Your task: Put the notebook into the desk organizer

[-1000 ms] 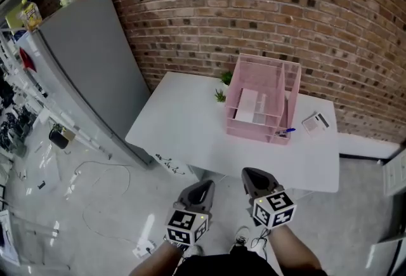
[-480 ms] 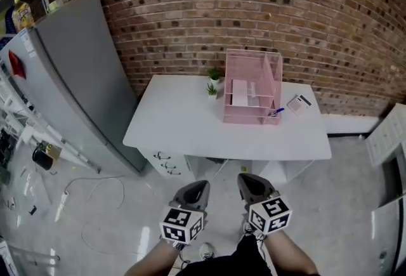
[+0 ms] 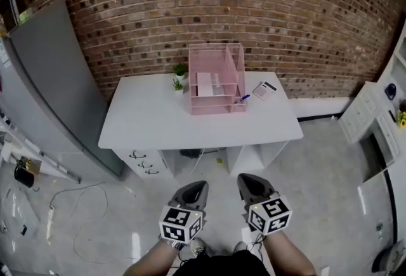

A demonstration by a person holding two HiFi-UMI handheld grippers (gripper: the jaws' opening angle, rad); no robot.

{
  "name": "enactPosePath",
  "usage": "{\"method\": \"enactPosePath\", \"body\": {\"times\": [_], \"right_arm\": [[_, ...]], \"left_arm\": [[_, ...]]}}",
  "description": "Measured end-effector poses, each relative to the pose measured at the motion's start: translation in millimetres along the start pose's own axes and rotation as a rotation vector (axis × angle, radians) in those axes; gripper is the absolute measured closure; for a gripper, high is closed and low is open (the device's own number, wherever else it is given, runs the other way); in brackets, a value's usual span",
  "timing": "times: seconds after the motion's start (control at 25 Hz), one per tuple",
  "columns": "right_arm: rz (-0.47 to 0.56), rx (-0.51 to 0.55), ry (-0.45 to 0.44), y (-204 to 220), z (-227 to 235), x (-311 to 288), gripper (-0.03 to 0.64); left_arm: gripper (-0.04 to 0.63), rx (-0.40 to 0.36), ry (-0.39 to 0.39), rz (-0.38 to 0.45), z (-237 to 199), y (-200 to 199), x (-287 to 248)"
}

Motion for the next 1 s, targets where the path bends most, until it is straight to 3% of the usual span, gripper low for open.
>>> {"method": "enactPosePath", "body": {"times": [0.2, 0.56, 1.0], "right_arm": [[0.008, 0.008, -0.014, 10.2, 14.4, 30.5, 0.614], [0.045, 0.031, -0.117, 20.5, 41.2, 80.0, 0.614], [0.054, 0.063, -0.211, 35.2, 55.6, 107.9, 0.614]], "left_arm": [[0.589, 0.008, -0.014, 0.009, 33.5, 1.8, -3.6], [0.589, 0.033, -0.102, 0.004, 103.8, 9.3, -3.0], [0.589, 0.060, -0.190, 0.029, 148.7, 18.4, 3.0]]}}
Point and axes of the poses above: the fingertips, and each gripper's own axes: x backward along the fingers, z to its right, y out of its underside, the point moved 3 cm from there along x, backward along the fingers, and after that the axes turned 13 degrees about -z, right-handed, at the moved point
